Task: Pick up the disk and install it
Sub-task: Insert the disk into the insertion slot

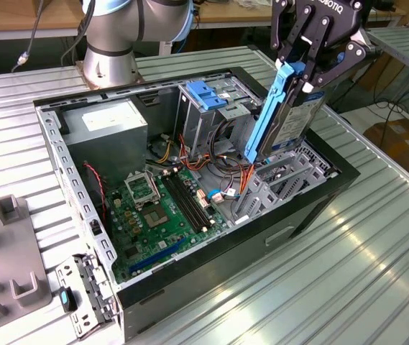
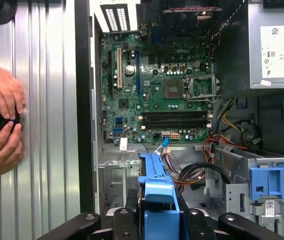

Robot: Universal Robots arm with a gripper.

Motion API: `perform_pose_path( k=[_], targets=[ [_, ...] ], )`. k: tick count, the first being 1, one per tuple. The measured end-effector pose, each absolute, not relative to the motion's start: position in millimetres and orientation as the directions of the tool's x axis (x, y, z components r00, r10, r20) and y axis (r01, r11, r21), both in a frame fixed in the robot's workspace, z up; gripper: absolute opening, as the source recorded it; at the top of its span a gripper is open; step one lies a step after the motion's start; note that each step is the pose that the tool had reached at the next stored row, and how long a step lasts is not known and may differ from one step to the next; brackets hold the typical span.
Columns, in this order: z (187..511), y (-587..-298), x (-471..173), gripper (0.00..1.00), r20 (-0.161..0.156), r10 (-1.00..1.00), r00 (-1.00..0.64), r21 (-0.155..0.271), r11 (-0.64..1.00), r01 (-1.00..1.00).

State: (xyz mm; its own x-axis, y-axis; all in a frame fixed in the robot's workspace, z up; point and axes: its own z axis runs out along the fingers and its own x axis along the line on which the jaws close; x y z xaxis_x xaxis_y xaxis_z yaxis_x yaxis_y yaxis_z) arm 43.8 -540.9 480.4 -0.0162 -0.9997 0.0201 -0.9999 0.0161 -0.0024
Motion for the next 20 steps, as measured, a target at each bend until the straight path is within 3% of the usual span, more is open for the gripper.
perform_pose_path(
  k=[20],
  targets=[
    [475.2, -545.1, 54.6, 0.37, 0.020, -1.000, -0.016, -0.002, 0.016, -1.000]
  ],
)
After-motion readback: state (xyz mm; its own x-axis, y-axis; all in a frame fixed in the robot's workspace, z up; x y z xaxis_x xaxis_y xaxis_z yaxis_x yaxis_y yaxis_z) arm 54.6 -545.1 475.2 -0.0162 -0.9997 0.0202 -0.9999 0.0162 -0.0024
